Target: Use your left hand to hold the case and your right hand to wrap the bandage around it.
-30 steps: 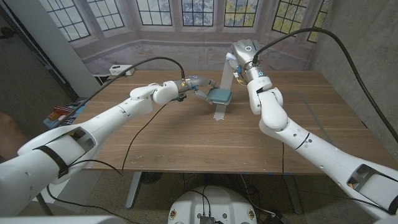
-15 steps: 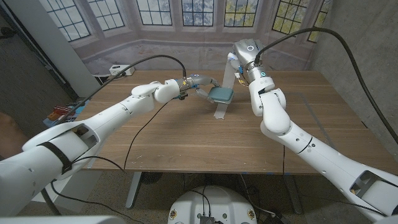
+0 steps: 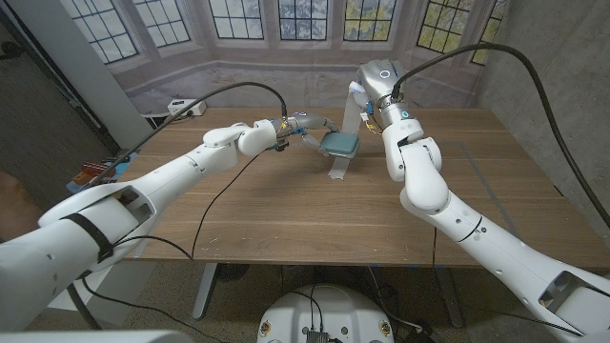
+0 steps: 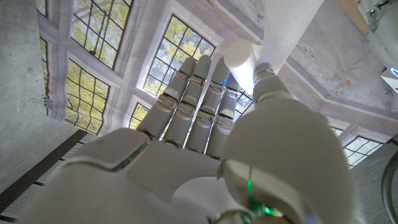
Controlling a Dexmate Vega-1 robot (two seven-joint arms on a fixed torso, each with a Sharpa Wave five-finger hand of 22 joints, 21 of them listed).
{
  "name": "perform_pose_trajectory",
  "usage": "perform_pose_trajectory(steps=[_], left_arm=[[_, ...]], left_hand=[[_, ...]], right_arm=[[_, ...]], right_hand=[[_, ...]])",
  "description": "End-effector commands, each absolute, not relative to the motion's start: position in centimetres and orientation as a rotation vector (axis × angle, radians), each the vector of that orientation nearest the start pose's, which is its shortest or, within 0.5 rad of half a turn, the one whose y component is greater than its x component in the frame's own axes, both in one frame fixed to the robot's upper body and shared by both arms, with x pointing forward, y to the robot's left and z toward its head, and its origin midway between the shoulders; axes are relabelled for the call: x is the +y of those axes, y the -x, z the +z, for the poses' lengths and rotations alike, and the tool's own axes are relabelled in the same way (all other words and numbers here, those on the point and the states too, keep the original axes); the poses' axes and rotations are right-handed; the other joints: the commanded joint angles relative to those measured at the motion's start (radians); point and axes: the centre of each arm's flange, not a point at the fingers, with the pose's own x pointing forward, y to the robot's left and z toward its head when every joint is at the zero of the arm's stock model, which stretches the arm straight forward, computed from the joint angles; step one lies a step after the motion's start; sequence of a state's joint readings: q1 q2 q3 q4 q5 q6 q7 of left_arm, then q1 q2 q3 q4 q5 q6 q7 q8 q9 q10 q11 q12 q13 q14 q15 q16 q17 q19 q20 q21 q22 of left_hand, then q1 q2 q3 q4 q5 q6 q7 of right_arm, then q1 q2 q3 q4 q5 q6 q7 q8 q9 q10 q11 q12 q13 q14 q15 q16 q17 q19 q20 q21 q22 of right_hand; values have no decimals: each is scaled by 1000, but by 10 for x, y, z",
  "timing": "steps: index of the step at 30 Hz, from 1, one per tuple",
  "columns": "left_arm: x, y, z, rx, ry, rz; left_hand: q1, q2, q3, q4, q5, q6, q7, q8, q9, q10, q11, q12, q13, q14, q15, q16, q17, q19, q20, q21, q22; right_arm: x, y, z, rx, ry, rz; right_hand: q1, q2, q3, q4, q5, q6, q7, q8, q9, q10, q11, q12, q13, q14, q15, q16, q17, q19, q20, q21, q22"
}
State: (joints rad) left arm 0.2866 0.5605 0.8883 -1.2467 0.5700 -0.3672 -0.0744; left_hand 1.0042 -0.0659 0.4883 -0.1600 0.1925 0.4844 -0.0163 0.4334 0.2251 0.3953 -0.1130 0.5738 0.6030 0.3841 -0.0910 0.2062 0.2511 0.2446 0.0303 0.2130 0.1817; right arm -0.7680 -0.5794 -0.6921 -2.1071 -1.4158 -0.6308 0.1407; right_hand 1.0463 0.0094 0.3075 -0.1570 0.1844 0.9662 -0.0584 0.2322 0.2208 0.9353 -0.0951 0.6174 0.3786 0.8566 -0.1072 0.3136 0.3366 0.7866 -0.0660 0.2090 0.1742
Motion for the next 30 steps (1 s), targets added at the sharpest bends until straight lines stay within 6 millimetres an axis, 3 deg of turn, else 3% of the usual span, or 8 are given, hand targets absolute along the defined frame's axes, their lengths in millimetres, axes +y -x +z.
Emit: perform_pose_trajectory(steps=[1,14,30], left_arm=[[106,-653,94,-948,-1590,-392],[106,-654,93,-950,-1582,-392],[100,-651,93,-960,-1588,-398]], left_hand=[[-23,60,10,6,6,113,-52,375,3,69,-61,1,-1,2,0,0,1,-7,0,-4,3],[-22,62,10,6,6,113,-50,377,3,67,-60,0,0,2,0,1,2,-7,1,-4,3],[-24,61,10,6,6,112,-51,377,2,68,-59,0,1,1,2,0,1,-8,1,-4,3]], right_arm=[[-113,-467,113,-843,1639,-629],[-99,-458,110,-857,1654,-584],[-95,-441,98,-853,1657,-530]], right_hand=[[1,-2,2,4,2,0,6,-4,4,0,5,1,4,5,-105,-3,5,-1,0,0,5],[0,-2,1,4,3,-2,7,-6,4,-1,10,0,3,3,-103,-5,8,-3,2,0,5],[-1,-1,0,4,3,-1,10,-7,4,0,12,0,4,7,-101,-6,9,-3,4,1,5]])
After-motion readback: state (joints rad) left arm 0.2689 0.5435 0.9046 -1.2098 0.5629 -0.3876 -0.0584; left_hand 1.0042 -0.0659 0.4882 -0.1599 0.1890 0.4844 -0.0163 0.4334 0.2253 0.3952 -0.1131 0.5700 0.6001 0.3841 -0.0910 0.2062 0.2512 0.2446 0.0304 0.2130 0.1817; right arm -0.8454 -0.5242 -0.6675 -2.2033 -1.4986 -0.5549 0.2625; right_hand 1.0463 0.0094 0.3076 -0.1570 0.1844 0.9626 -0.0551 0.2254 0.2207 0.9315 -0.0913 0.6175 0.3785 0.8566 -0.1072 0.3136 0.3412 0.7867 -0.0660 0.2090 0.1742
